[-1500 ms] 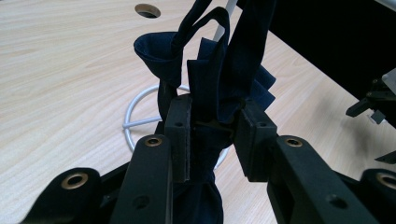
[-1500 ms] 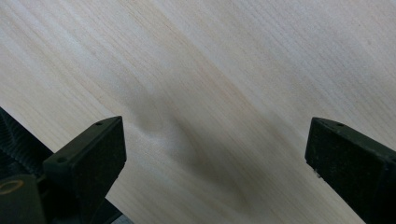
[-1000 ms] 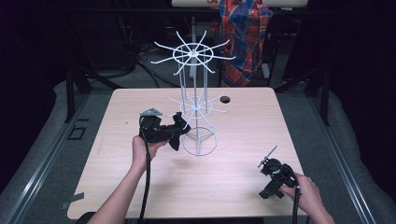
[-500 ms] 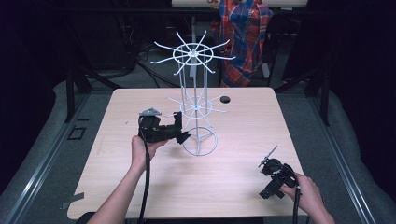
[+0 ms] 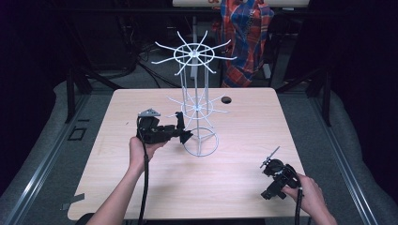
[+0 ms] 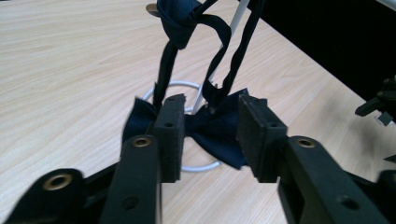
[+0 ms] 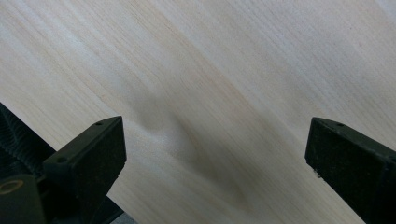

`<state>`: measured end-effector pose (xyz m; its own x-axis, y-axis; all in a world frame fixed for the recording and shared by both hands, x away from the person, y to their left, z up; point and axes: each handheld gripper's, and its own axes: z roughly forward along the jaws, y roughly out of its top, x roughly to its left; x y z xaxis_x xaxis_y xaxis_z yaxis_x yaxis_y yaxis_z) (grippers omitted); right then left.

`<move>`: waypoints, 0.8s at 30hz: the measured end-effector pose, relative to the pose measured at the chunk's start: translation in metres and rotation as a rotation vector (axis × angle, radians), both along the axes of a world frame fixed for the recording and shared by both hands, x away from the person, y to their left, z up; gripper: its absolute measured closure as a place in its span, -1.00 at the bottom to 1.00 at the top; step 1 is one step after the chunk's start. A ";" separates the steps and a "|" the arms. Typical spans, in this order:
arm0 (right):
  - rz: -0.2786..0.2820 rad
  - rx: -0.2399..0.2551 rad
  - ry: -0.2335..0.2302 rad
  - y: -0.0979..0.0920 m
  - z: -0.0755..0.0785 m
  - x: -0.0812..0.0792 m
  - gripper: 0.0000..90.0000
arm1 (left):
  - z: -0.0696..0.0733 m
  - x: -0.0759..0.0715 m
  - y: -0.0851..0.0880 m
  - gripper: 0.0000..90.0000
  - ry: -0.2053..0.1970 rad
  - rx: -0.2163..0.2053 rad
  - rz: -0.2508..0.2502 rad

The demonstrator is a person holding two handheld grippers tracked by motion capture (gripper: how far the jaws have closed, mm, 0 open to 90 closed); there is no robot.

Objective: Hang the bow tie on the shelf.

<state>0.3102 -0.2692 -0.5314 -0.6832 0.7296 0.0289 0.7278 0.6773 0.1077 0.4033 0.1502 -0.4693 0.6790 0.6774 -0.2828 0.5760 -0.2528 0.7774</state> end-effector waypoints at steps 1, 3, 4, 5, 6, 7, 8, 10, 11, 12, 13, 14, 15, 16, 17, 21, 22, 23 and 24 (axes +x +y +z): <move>0.000 0.008 0.000 0.000 0.000 0.000 -0.89 | 0.001 -0.001 -0.001 0.26 0.000 0.015 0.004; -0.003 0.011 -0.002 0.001 0.000 -0.001 -0.89 | 0.003 -0.003 -0.001 0.12 0.000 0.035 0.000; 0.000 0.007 -0.003 0.000 0.000 0.000 -0.89 | 0.005 -0.004 0.000 0.06 -0.004 0.043 -0.003; -0.001 0.008 -0.004 0.000 0.000 0.000 -0.89 | 0.007 -0.006 0.001 -0.06 -0.011 0.053 0.002; -0.002 0.008 -0.004 0.000 0.000 0.000 -0.89 | 0.009 -0.007 0.002 -0.12 -0.019 0.066 0.004; -0.005 0.014 -0.004 0.001 0.000 -0.001 -0.89 | 0.011 -0.009 0.004 -0.18 -0.022 0.071 0.005; 0.000 0.007 -0.005 0.000 0.000 0.000 -0.89 | 0.013 -0.010 0.005 -0.25 -0.023 0.074 0.003; 0.001 0.017 -0.001 -0.001 0.000 0.000 -0.89 | 0.015 -0.014 0.007 -0.35 -0.033 0.102 0.015; 0.001 0.013 -0.001 -0.001 0.000 0.000 -0.89 | 0.015 -0.016 0.007 -0.41 -0.041 0.133 0.023; -0.004 0.017 -0.007 -0.001 0.000 -0.001 -0.89 | 0.015 -0.019 0.007 -0.49 -0.043 0.154 0.029; 0.019 -0.003 0.006 -0.001 0.002 0.001 -0.89 | 0.014 -0.022 0.008 -0.53 -0.046 0.176 0.029; 0.019 -0.003 0.005 -0.001 0.003 0.001 -0.89 | 0.014 -0.024 0.008 -0.56 -0.047 0.188 0.028; 0.020 -0.005 0.005 -0.001 0.003 0.001 -0.89 | 0.013 -0.026 0.008 -0.60 -0.047 0.200 0.031; 0.020 -0.005 0.006 -0.001 0.003 0.001 -0.89 | 0.013 -0.028 0.008 -0.65 -0.043 0.214 0.029; 0.020 0.002 0.004 -0.001 0.002 0.001 -0.89 | 0.013 -0.030 0.008 -0.66 -0.053 0.225 0.033; 0.001 0.023 -0.008 -0.001 0.001 -0.001 -0.88 | 0.016 -0.037 0.011 -0.71 -0.064 0.257 0.040; 0.002 0.023 -0.008 -0.001 0.002 -0.001 -0.88 | 0.016 -0.038 0.011 -0.74 -0.063 0.258 0.041; 0.002 0.028 -0.008 -0.002 0.002 -0.001 -0.88 | 0.015 -0.040 0.012 -0.77 -0.056 0.266 0.040; 0.003 0.026 -0.007 -0.002 0.002 -0.001 -0.88 | 0.014 -0.043 0.013 -0.79 -0.055 0.274 0.045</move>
<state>0.3091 -0.2711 -0.5295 -0.6860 0.7264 0.0427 0.7246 0.6766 0.1306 0.3603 0.1633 -0.4551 0.6558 0.7534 -0.0485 0.5505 -0.4332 0.7137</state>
